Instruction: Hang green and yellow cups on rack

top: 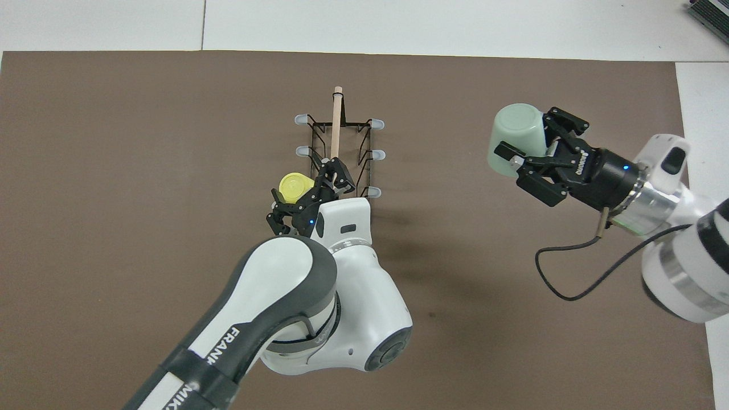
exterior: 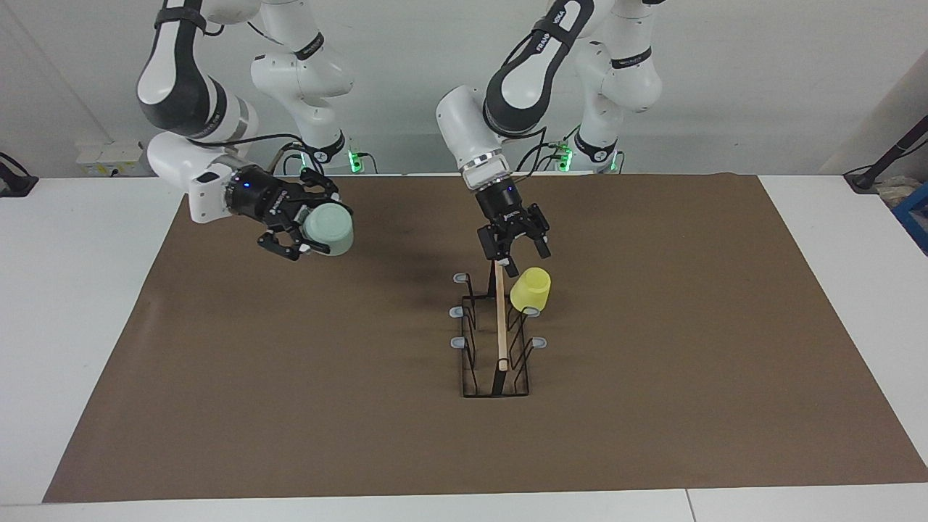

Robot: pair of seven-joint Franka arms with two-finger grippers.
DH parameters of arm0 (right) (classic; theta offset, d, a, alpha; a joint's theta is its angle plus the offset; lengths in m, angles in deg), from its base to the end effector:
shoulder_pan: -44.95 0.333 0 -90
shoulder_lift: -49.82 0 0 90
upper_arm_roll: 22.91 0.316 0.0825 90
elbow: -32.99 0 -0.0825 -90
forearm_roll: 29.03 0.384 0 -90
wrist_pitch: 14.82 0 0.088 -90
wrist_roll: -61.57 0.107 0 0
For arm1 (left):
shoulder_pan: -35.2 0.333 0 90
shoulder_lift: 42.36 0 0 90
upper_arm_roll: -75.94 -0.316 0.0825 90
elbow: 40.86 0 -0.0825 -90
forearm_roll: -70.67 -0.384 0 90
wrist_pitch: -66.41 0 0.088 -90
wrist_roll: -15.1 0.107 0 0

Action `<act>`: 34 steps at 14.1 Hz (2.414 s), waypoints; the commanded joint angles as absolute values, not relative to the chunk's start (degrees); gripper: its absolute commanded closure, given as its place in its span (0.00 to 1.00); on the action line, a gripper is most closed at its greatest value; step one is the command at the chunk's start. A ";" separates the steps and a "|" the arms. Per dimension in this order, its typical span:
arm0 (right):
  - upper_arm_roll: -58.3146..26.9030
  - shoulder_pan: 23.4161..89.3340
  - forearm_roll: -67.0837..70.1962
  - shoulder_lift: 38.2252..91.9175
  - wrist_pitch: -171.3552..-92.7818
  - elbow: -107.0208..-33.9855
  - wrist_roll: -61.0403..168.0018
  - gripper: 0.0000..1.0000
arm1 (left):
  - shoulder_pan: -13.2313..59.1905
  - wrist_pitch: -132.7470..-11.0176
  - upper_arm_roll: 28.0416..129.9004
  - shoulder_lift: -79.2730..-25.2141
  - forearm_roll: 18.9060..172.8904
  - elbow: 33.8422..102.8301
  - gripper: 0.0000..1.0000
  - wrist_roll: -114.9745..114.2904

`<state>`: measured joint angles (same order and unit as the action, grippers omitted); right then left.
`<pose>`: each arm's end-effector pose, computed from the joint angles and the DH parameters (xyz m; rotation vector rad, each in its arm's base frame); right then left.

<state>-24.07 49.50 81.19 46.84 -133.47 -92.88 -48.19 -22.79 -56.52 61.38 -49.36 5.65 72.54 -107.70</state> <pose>0.5470 0.0809 0.4589 -1.6517 -0.6102 -1.3704 0.4575 -0.3865 0.4348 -2.5225 -0.9694 -1.4381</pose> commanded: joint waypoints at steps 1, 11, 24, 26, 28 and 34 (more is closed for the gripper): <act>-24.05 56.09 91.69 47.88 -139.77 -94.28 -56.44 1.00 | -18.17 -59.34 61.35 -45.97 10.10 73.22 0.00 -95.77; -24.14 69.19 114.99 54.91 -146.56 -94.28 -76.41 1.00 | 0.99 -74.63 61.44 -44.03 20.30 74.63 0.00 -63.95; -24.14 74.64 129.59 65.90 -137.69 -94.80 -90.13 1.00 | 20.77 -70.10 61.35 -41.04 65.63 71.91 0.00 3.36; -24.14 76.85 133.20 65.99 -137.69 -95.86 -90.31 1.00 | 23.40 -63.18 61.27 -41.04 71.00 68.23 0.00 12.59; -24.14 77.12 133.65 65.90 -138.04 -96.04 -90.22 1.00 | 25.78 -55.00 61.09 -41.21 74.44 64.01 0.00 19.82; -24.22 77.03 133.65 66.16 -139.01 -96.04 -90.22 0.92 | 26.50 -33.19 60.83 -42.89 74.89 50.73 0.00 23.71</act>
